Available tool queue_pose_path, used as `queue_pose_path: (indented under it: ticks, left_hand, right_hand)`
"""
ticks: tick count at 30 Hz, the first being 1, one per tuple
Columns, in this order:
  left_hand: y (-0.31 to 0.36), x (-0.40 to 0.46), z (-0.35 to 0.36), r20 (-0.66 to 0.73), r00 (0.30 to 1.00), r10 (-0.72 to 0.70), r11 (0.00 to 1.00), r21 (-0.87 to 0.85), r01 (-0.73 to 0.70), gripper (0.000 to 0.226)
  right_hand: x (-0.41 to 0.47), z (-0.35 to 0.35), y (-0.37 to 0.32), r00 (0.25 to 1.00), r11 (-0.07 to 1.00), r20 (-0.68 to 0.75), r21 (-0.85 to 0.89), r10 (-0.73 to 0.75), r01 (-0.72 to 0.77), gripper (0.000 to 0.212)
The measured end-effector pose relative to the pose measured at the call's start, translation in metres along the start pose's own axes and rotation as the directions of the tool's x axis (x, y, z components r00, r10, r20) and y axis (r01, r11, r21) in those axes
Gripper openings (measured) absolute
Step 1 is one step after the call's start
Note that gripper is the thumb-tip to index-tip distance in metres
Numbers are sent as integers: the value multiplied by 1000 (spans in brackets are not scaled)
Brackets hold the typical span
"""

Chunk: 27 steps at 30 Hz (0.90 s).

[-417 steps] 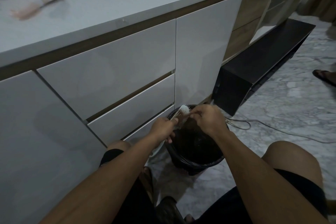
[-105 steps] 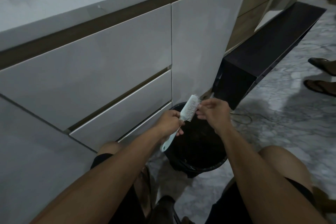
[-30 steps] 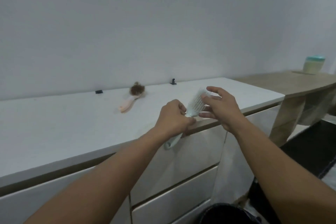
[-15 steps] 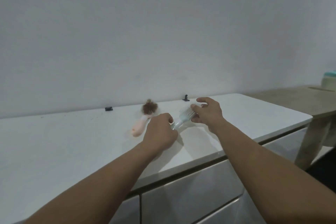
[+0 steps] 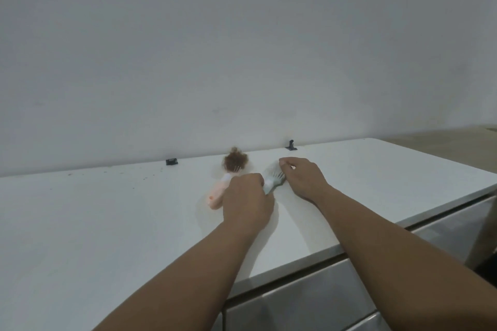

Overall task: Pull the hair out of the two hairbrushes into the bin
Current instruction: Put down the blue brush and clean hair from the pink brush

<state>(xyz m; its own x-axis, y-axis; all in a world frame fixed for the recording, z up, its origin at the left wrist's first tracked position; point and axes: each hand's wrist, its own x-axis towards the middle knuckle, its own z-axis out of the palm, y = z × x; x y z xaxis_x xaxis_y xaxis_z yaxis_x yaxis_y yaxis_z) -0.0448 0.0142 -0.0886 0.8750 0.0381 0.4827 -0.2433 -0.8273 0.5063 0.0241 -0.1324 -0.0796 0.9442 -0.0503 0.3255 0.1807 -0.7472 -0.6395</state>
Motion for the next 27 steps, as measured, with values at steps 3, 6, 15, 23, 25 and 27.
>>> queue_pose_path:
  ticks: [3,6,15,23,25,27]
  left_hand:
    - [1,-1,0,4,1000,0,1000,22,0,29]
    - [6,-5,-4,-65,998,4,999,36,-2,36]
    - [-24,20,-36,-58,964,-261,959,101,265,32]
    - [-35,25,-28,44,947,-317,948,-16,318,23]
    - [-34,24,-30,58,947,-317,948,-21,319,23]
    - [-34,23,-33,49,942,-331,940,-67,333,25]
  right_hand:
    - [0,1,0,1000,999,6,-52,-15,15,41]
    - [-3,1,0,999,998,20,-42,-39,40,44]
    - [-11,6,3,985,983,-38,-86,-168,164,36]
    - [-15,4,-2,986,973,14,-158,-165,165,48]
    - [-18,2,-4,988,975,16,-158,-157,157,52]
    - [-22,-1,-6,991,982,8,-138,-131,131,55]
